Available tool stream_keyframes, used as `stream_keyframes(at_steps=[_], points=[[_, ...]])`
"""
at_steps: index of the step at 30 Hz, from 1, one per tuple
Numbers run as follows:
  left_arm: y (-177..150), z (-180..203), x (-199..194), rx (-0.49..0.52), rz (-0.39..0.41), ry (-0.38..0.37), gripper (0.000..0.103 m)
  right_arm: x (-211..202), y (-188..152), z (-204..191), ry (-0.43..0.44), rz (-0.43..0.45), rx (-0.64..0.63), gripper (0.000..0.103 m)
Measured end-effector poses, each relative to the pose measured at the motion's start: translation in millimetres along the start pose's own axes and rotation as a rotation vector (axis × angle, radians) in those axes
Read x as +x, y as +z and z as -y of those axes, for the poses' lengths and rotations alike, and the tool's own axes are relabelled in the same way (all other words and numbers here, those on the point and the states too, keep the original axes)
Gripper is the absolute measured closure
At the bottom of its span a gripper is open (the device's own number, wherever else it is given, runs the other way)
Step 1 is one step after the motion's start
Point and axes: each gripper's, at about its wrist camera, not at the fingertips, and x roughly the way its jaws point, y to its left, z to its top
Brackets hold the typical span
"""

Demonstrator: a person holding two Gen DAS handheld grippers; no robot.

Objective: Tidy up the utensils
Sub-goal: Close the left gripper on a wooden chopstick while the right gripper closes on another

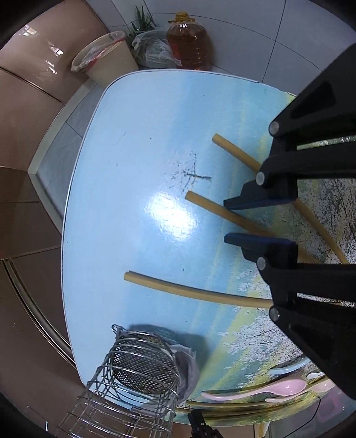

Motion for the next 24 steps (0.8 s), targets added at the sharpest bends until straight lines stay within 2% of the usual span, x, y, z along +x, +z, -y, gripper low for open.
stream_keyframes(at_steps=[7,15,24], points=[[1,11,-1,0.0,-0.014,0.016,0.096,-1,-5,-8,0.005,0.008,-0.041,0.086],[-18,19,-4,-0.016,0.061,0.022,0.096,-7,-22,-19,0.026,0.046,-0.054,0.096],[-33,38,-10,-0.029,0.077,0.069,0.095,-14,-47,-28,0.138,0.098,-0.06,0.096]])
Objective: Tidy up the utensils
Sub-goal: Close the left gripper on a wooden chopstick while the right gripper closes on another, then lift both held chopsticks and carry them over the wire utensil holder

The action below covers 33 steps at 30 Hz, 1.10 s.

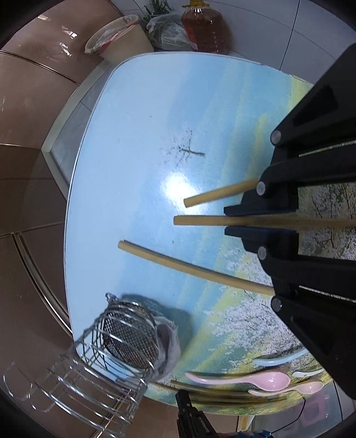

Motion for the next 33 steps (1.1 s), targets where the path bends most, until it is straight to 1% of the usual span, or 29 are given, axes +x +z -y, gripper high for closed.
stream_keyframes(at_steps=[5,10,15,18,20,24,27,31,33], points=[[-7,6,-4,-0.021,0.012,0.004,0.095,-22,-22,-8,0.045,0.05,0.0,0.096],[-18,2,-7,-0.042,0.038,-0.014,0.096,-49,-32,-12,0.065,0.119,0.012,0.096],[-30,-6,-13,-0.07,0.071,-0.067,0.096,-72,-33,-13,0.08,0.184,0.007,0.096],[-42,-9,-23,-0.085,0.113,-0.091,0.096,-90,-38,-20,0.082,0.23,0.001,0.096],[-52,-16,-39,-0.099,0.158,-0.114,0.096,-103,-44,-23,0.086,0.256,0.003,0.096],[-70,-25,-79,-0.109,0.257,-0.126,0.096,-122,-54,-36,0.081,0.309,-0.009,0.096],[-81,-32,-114,-0.124,0.343,-0.141,0.096,-142,-62,-46,0.08,0.367,-0.03,0.096],[-97,-38,-162,-0.143,0.482,-0.165,0.096,-174,-67,-63,0.082,0.46,-0.064,0.096],[-94,-39,-186,-0.145,0.557,-0.194,0.096,-187,-67,-71,0.086,0.506,-0.082,0.096]])
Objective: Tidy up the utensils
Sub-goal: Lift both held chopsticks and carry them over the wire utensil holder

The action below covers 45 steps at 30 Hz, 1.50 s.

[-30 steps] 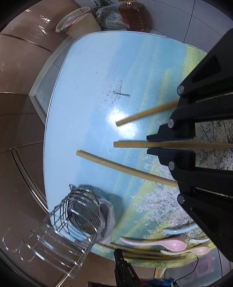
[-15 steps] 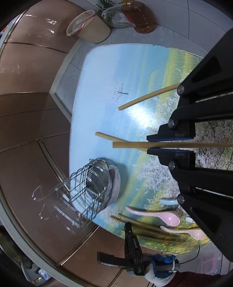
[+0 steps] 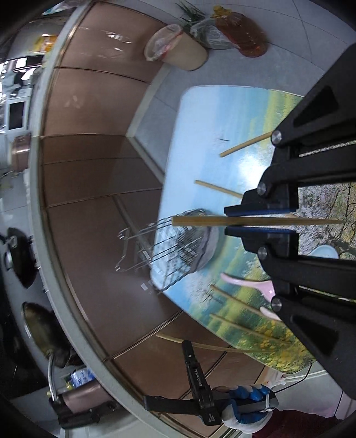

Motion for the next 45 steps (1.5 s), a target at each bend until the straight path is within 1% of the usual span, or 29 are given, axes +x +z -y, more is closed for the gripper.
stream_keyframes(at_steps=[4,5,8,11,13,16,18,20,22,25,26,29,33,38,42,45], points=[[22,15,-39,-0.016,0.146,-0.066,0.096,-19,21,-18,0.023,0.103,-0.029,0.096],[28,17,-47,-0.026,0.185,-0.09,0.096,-24,29,-25,0.034,0.142,-0.043,0.096],[45,21,-66,-0.064,0.294,-0.145,0.096,-32,51,-37,0.058,0.227,-0.065,0.096],[63,20,-67,-0.109,0.389,-0.208,0.097,-34,72,-46,0.085,0.31,-0.078,0.096],[78,23,-63,-0.127,0.438,-0.246,0.097,-33,87,-49,0.093,0.362,-0.083,0.096],[100,27,-49,-0.144,0.494,-0.274,0.097,-23,112,-52,0.091,0.437,-0.093,0.096],[109,32,-39,-0.152,0.537,-0.273,0.097,-14,122,-53,0.093,0.48,-0.101,0.096],[116,38,-26,-0.161,0.582,-0.258,0.097,-4,128,-53,0.078,0.522,-0.117,0.096],[116,41,-8,-0.179,0.622,-0.233,0.097,13,131,-53,0.062,0.555,-0.13,0.096],[110,46,18,-0.194,0.667,-0.16,0.097,38,128,-51,0.047,0.571,-0.145,0.096],[107,46,28,-0.199,0.677,-0.137,0.097,48,125,-51,0.029,0.574,-0.155,0.096],[101,49,55,-0.203,0.669,-0.095,0.097,80,111,-46,0.004,0.555,-0.165,0.096],[90,60,79,-0.161,0.662,-0.027,0.097,103,94,-42,-0.029,0.525,-0.186,0.096],[80,68,100,-0.125,0.651,0.034,0.096,110,76,-43,-0.053,0.498,-0.224,0.096],[71,65,110,-0.12,0.671,0.08,0.096,111,64,-41,-0.063,0.484,-0.227,0.096],[63,62,115,-0.112,0.671,0.093,0.096,108,57,-37,-0.066,0.492,-0.22,0.096]])
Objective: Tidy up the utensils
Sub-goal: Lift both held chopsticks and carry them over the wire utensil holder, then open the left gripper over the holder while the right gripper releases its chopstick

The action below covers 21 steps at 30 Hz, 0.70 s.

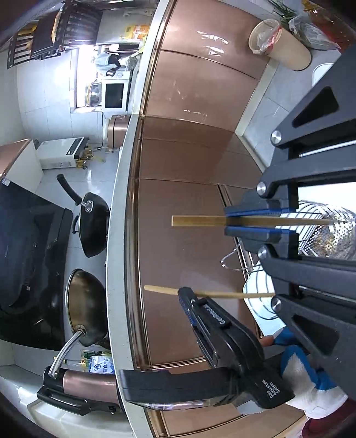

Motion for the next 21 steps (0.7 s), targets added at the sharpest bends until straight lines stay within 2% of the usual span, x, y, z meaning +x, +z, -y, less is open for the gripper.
stream_keyframes(at_steps=[3,10,11,13,16,17,18,21], points=[[-7,-2,-1,0.007,-0.004,0.01,0.096,-2,-1,3,0.004,0.002,0.014,0.096],[-9,-7,-4,0.011,-0.068,0.028,0.095,-13,-4,13,0.007,-0.007,0.069,0.095],[-8,-7,-6,0.017,-0.071,0.031,0.093,-15,-5,15,0.009,-0.012,0.078,0.095],[-8,-9,-11,0.026,-0.074,0.034,0.083,-18,-8,18,0.005,-0.022,0.094,0.095],[-6,-6,-14,0.057,-0.075,0.047,0.082,-20,-9,19,-0.001,-0.042,0.103,0.095],[-6,-5,-12,0.066,-0.084,0.039,0.084,-21,-9,19,-0.007,-0.048,0.104,0.095],[-6,-5,-12,0.07,-0.092,0.032,0.092,-22,-9,19,-0.008,-0.051,0.105,0.095],[-6,-7,-2,0.064,-0.138,0.013,0.099,-24,-7,20,-0.016,-0.055,0.11,0.095]])
